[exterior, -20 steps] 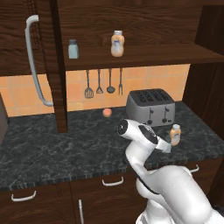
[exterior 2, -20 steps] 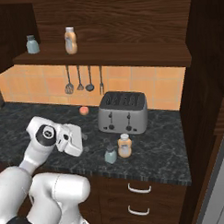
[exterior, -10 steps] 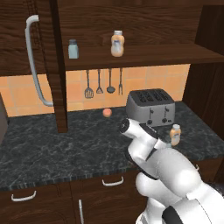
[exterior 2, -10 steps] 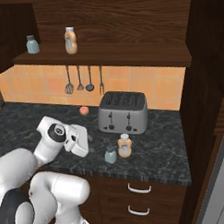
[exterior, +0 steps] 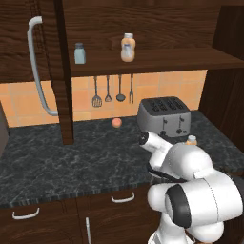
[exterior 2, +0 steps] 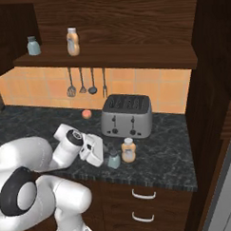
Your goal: Put the shaker and condiment bottle from the counter next to their counterparts in the cabinet.
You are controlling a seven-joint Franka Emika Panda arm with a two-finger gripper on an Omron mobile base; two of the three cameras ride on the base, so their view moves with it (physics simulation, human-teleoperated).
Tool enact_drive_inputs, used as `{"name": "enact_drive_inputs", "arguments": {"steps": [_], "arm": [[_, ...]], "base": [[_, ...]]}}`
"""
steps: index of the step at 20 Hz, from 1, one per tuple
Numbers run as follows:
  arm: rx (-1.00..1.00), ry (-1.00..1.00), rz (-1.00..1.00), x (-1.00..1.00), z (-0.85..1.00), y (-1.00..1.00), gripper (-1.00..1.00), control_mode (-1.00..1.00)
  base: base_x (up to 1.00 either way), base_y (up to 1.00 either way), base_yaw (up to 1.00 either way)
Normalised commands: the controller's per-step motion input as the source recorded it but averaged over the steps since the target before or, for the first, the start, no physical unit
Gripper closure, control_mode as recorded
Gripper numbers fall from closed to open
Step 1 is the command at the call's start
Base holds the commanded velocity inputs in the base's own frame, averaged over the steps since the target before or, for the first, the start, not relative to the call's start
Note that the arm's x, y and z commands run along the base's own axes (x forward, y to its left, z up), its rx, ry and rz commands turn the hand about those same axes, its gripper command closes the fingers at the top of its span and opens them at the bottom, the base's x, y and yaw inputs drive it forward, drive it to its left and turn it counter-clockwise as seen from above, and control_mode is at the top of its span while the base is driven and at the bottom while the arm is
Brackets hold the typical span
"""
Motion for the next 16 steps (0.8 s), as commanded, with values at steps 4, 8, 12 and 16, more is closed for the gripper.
{"name": "enact_drive_inputs", "arguments": {"steps": [4, 8, 12, 16], "arm": [[0.00, 0.00, 0.00, -0.01, -0.66, -0.39, -1.00, -1.00], [0.00, 0.00, 0.01, 0.00, -0.84, -0.19, -1.00, -1.00], [0.00, 0.00, 0.00, -0.01, -0.11, -0.03, 1.00, -1.00], [0.00, -0.02, 0.00, -0.01, 0.47, 0.07, 1.00, -1.00]], "base": [[0.00, 0.00, 0.00], [0.00, 0.00, 0.00], [0.00, 0.00, 0.00], [0.00, 0.00, 0.00]]}}
